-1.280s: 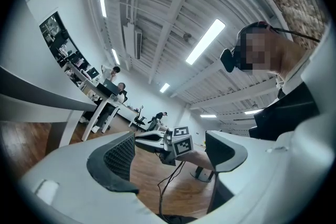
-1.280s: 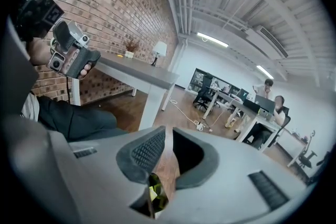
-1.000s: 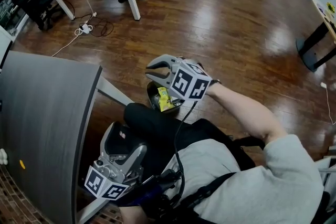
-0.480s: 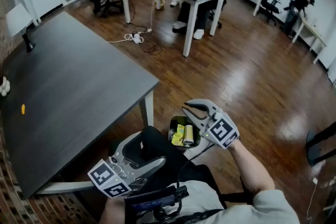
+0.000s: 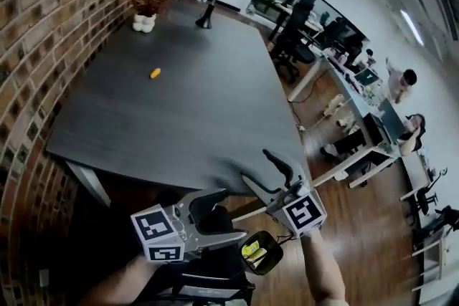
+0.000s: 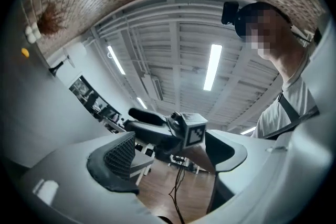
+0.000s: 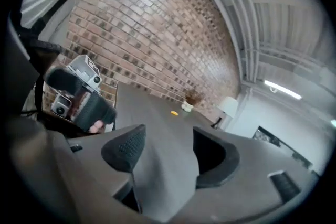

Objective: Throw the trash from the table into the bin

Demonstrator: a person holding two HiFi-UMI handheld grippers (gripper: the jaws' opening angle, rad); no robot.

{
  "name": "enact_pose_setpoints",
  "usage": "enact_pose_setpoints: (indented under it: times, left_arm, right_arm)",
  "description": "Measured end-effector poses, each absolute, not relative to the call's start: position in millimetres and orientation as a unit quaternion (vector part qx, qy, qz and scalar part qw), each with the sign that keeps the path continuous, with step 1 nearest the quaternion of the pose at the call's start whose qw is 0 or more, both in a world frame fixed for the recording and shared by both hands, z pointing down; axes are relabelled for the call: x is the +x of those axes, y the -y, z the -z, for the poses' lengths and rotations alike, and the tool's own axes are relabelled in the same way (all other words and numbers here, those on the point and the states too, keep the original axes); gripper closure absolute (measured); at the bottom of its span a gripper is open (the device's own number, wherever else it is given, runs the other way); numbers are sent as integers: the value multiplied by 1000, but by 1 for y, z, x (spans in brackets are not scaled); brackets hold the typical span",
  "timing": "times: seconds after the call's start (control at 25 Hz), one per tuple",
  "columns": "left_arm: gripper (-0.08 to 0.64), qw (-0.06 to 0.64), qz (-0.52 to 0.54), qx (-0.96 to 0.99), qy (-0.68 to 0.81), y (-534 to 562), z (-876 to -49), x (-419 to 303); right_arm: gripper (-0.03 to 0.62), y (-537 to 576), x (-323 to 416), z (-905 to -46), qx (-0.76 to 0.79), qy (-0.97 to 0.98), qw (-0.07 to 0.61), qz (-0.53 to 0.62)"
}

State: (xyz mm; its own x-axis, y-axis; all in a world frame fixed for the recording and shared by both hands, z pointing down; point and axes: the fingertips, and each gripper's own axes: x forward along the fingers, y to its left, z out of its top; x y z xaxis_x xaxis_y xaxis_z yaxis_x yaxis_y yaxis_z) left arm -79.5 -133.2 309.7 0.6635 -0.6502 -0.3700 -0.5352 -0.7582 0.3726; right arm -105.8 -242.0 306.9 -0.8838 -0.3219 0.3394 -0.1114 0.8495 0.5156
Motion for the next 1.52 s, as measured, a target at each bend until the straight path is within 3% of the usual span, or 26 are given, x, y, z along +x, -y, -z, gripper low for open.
enact_pose_setpoints:
  times: [0.12,0.2,0.36,0.48,0.64,0.72,0.92,1.2,1.52]
  left_arm:
    - [161,108,256,883,378,115,-313,-126]
    - [161,101,260,869,408,100,-316,-153]
    - [161,92,266,844,457,75,-321,-195]
    - [161,93,273,828,482,60,-326,-218]
    - [161,86,279,821,491,47,-321,-230]
    - [161,85,278,820,493,45,-320,-231]
    - [161,85,277,823,488,45,-319,-228]
    - [161,89,276,823,489,47,-329,-227]
    - [161,103,252,850,451,70,-338,-182]
  right_arm:
    - [345,265,-218,-305,59,934,225,271]
    - [345,294,-292,-311,36,934,230,271]
    - [347,345,-415,-343,34,949,270,159]
    - [347,365,-473,-369,57,953,291,57]
    - [347,386,-506,-392,124,934,333,35]
    - [348,396,-509,-408,155,915,371,41]
    - [545,386,-501,-413,145,915,375,31]
    - [548,289,-438,-345,6,965,256,52]
    - [548,171,-241,-270,-96,980,108,137]
